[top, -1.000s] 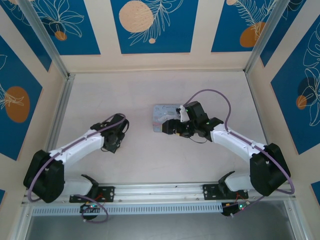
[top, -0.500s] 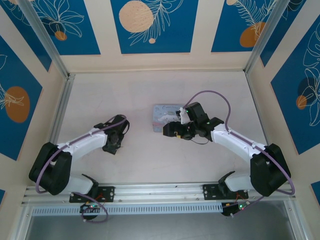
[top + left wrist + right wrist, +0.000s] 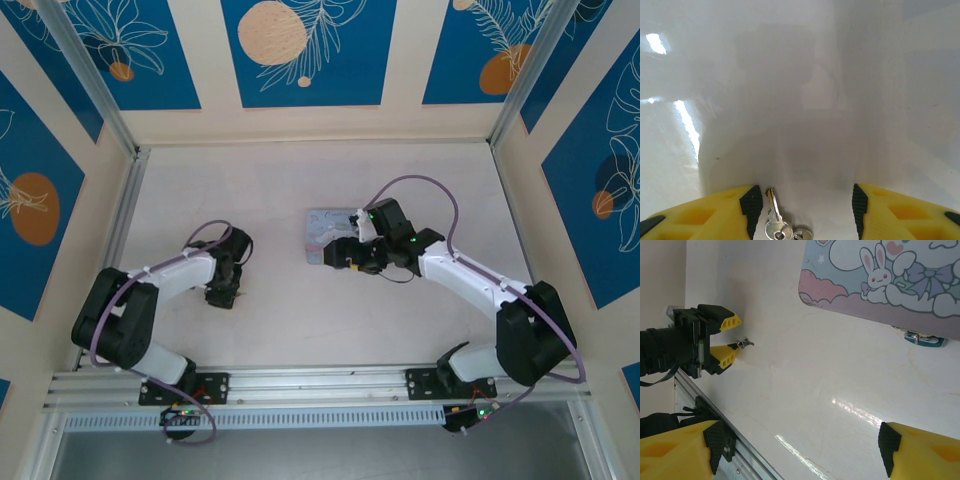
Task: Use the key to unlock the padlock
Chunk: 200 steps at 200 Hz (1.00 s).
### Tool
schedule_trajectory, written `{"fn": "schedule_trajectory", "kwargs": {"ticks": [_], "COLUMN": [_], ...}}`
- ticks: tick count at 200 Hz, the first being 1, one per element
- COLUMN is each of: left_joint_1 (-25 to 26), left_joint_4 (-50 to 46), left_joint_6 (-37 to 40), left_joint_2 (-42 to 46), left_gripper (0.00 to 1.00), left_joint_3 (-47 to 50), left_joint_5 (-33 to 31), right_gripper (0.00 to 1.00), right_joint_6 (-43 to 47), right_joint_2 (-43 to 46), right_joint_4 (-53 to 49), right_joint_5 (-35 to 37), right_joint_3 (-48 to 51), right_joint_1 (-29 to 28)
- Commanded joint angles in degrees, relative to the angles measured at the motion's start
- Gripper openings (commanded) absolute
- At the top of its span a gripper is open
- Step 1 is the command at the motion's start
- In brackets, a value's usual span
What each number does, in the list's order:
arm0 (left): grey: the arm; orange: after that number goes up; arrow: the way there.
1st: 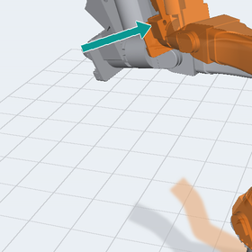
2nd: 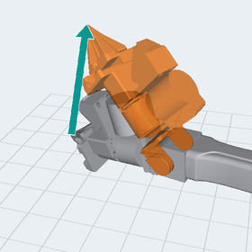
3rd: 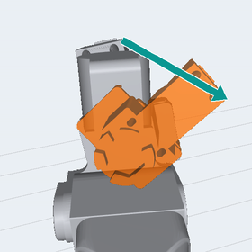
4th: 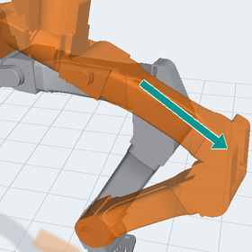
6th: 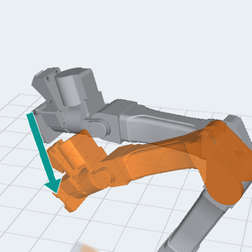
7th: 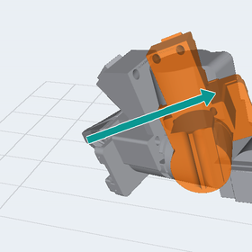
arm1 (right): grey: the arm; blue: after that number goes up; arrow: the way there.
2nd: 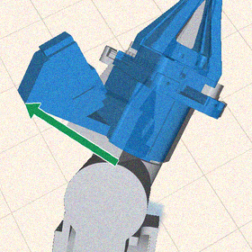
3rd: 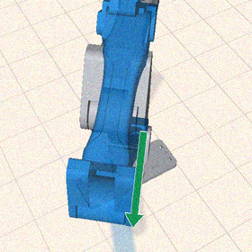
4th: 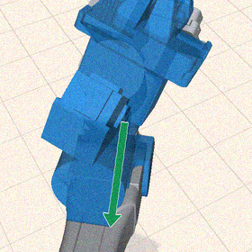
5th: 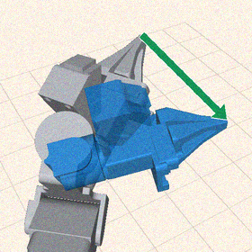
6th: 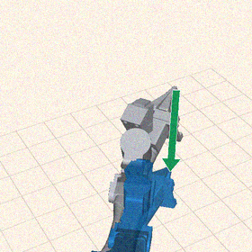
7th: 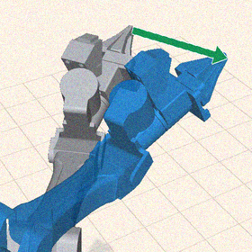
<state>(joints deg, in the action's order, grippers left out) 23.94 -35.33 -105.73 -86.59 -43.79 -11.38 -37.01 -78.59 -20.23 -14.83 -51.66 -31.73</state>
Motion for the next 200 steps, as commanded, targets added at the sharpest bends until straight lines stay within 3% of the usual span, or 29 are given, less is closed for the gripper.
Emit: {"fn": "schedule_trajectory", "kwargs": {"ticks": [1,51,84,126,200], "left_joint_1": [-0.57,-0.57,-0.56,-0.50,1.83], "left_joint_4": [3.80,6.33,7.65,1.18,0.76], "left_joint_6": [-1.95,-0.56,0.99,5.43,3.93], "left_joint_2": [-4.56,-7.39,-9.49,-11.22,-10.05], "left_gripper": [0.54,0.52,0.45,0.44,0.43], "left_joint_3": [0.52,0.72,0.31,-4.73,-4.13], "left_joint_5": [5.04,6.19,7.58,7.47,7.69], "right_gripper": [0.82,0.82,0.82,0.82,0.81], "right_joint_6": [-0.49,-0.26,-0.50,-1.65,-2.40], "right_joint_2": [-0.88,-1.81,-2.25,-2.87,-5.53], "right_joint_4": [-1.83,-2.01,-1.53,0.08,2.38], "right_joint_5": [0.26,1.51,2.26,2.43,1.64], "right_joint_3": [-2.47,-3.40,-3.18,-3.34,-3.79], "right_joint_1": [-0.44,-0.51,-0.44,-0.55,-0.62]}}
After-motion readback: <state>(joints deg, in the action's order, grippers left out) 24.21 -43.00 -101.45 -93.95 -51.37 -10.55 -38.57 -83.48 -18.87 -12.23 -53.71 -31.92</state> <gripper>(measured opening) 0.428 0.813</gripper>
